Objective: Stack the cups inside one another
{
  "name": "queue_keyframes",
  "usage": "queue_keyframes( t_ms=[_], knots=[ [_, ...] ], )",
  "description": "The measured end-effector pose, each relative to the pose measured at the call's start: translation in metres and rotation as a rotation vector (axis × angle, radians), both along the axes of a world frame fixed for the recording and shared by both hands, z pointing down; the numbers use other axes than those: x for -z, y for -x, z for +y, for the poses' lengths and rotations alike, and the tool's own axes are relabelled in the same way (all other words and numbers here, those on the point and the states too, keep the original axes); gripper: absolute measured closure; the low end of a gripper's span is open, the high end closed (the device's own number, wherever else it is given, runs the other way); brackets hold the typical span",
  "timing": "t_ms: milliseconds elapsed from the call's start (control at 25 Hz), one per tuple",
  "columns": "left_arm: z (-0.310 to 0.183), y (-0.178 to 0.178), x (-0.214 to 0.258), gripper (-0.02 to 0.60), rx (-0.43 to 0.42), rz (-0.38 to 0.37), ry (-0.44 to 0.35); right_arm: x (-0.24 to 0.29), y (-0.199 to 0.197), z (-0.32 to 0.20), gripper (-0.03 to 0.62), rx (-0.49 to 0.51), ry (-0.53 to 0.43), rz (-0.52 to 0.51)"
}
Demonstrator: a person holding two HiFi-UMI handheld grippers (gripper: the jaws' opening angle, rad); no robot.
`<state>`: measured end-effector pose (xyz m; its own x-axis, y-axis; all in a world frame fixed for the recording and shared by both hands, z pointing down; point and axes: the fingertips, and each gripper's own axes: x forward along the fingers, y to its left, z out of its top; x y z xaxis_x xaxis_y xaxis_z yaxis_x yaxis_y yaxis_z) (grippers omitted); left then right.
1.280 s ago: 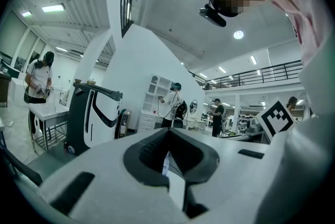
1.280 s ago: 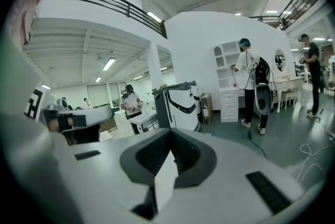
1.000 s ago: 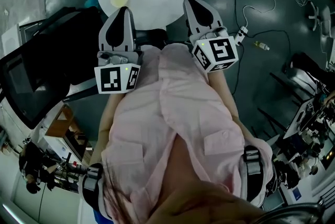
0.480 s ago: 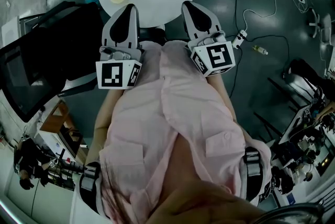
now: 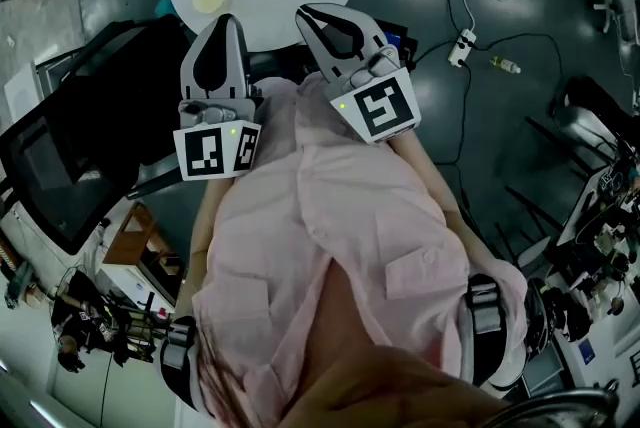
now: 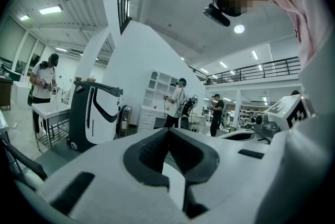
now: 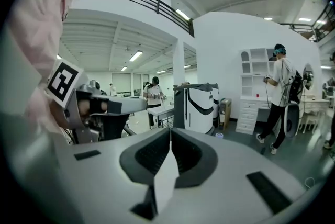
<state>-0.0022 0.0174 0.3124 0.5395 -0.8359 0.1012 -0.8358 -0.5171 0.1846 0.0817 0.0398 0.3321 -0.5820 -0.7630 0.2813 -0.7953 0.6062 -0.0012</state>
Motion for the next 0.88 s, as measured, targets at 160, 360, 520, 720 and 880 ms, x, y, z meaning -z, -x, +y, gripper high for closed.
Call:
queue_keyframes(
  t_ms=[160,360,520,720,880],
  knots=[
    [-0.001,-0.003,-0.001,0.566,-0.011,-0.009,0.01,-0.003,0.003,0.001,0.563,0.022,0.018,0.023],
    [-0.001,-0.006,0.0,0.566,-0.022,-0.01,0.016,-0.006,0.008,0.002,0.563,0.032,0.035,0.027],
    [-0.001,-0.005,-0.003,0.566,-0.017,-0.008,0.026,-0.011,0.01,0.003,0.563,0.038,0.058,0.037],
    [0.001,-0.004,-0.004,0.566,-0.009,-0.006,0.039,-0.014,0.013,0.008,0.563,0.059,0.08,0.04],
    [0.002,-0.005,-0.005,0.566,-0.009,-0.005,0.041,-0.017,0.013,0.009,0.563,0.06,0.083,0.034]
  ],
)
